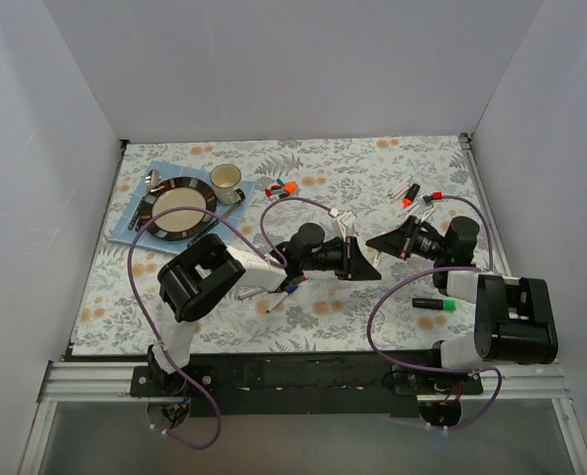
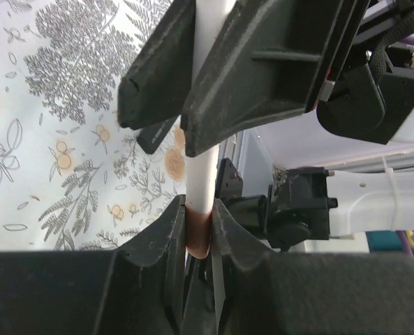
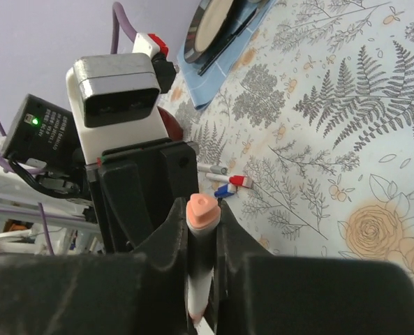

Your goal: Open the pen caps

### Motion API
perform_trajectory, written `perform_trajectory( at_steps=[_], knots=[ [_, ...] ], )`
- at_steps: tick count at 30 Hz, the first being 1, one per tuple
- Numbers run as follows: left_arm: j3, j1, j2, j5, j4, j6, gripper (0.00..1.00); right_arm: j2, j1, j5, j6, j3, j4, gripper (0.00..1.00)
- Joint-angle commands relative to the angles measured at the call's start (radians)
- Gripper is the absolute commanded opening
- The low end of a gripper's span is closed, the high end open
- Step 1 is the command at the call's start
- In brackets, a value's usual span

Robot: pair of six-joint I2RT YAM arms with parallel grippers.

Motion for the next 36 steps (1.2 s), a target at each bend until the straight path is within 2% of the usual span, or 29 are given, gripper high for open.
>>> perform_trajectory(
  at_steps=[1, 6, 9, 10, 12, 18, 20, 23, 24, 27, 32, 36],
  knots=[
    [0.026, 0.000, 0.006, 0.019, 0.023, -0.004, 0.00, 0.008, 0.018, -0.037, -0.043, 0.035, 0.002, 0.01],
    [-0.043, -0.002, 0.000, 0.077, 0.058, -0.056, 0.00, -0.033, -0.011, 0.016, -0.062, 0.064, -0.008, 0.01],
    [-0.161, -0.016, -0.043, 0.114, 0.083, -0.100, 0.00, -0.070, -0.048, 0.099, -0.135, 0.110, -0.079, 0.01],
    [-0.196, -0.023, -0.060, 0.116, 0.093, -0.111, 0.00, -0.082, -0.065, 0.131, -0.214, 0.144, -0.169, 0.01],
    [-0.306, -0.051, -0.115, 0.122, 0.107, -0.129, 0.00, -0.113, -0.082, 0.203, -0.261, 0.163, -0.182, 0.01],
    [-0.515, -0.122, -0.271, 0.099, 0.111, -0.139, 0.00, -0.076, -0.134, 0.215, -0.123, 0.207, -0.096, 0.01],
    [-0.538, -0.126, -0.313, 0.094, 0.094, -0.119, 0.00, -0.068, -0.139, 0.224, -0.106, 0.204, -0.090, 0.01],
    [-0.549, -0.128, -0.415, 0.062, 0.014, -0.061, 0.00, -0.071, -0.145, 0.322, -0.172, 0.210, -0.194, 0.01],
    [-0.531, -0.126, -0.442, 0.039, -0.074, -0.030, 0.00, -0.070, -0.145, 0.399, -0.257, 0.239, -0.325, 0.01],
    [-0.486, -0.111, -0.524, -0.048, -0.263, 0.088, 0.00, -0.051, -0.152, 0.553, -0.338, 0.271, -0.465, 0.01],
    [-0.446, -0.042, -0.633, -0.136, -0.385, 0.194, 0.00, 0.001, -0.181, 0.633, -0.346, 0.273, -0.504, 0.01],
    [-0.449, 0.028, -0.701, -0.171, -0.443, 0.240, 0.00, 0.076, -0.192, 0.724, -0.318, 0.325, -0.599, 0.01]
  ],
)
